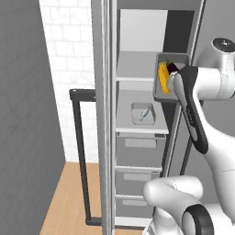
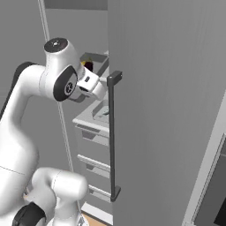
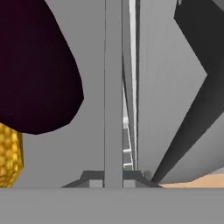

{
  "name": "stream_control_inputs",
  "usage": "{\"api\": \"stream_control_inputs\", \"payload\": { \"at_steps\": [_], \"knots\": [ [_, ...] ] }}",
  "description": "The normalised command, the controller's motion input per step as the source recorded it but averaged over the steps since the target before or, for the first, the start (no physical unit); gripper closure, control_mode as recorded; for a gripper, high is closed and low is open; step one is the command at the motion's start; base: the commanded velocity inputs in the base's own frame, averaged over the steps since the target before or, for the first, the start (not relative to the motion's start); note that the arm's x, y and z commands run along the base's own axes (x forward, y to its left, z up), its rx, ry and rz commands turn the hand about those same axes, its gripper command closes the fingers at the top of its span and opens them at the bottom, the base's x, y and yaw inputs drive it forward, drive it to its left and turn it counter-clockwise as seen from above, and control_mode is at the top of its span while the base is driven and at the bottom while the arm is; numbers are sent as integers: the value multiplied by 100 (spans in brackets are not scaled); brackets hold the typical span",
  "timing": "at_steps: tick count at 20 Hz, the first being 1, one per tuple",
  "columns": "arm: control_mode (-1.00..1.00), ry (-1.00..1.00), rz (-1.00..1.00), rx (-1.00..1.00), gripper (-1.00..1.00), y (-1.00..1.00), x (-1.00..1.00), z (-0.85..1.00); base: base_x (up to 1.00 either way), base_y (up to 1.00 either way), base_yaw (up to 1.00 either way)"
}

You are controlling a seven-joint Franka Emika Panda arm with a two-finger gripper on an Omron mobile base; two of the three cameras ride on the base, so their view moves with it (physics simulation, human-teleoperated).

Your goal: Take the meat container that has the fish and place it on the second highest rack of the freezer. Then take the vegetable container that has the corn and eggplant and place it on the highest rack of the freezer.

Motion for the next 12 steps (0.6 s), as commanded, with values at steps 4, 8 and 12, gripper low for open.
{"api": "stream_control_inputs", "payload": {
  "at_steps": [4, 8, 12],
  "knots": [
    [-100, 0, 0, 2, 100, 3, 20, 0, 0, 0, 0],
    [-100, 0, 10, 0, 100, 16, 5, 0, 0, 0, 0],
    [-100, 0, 17, 0, 100, 4, 49, 0, 0, 0, 0]
  ]
}}
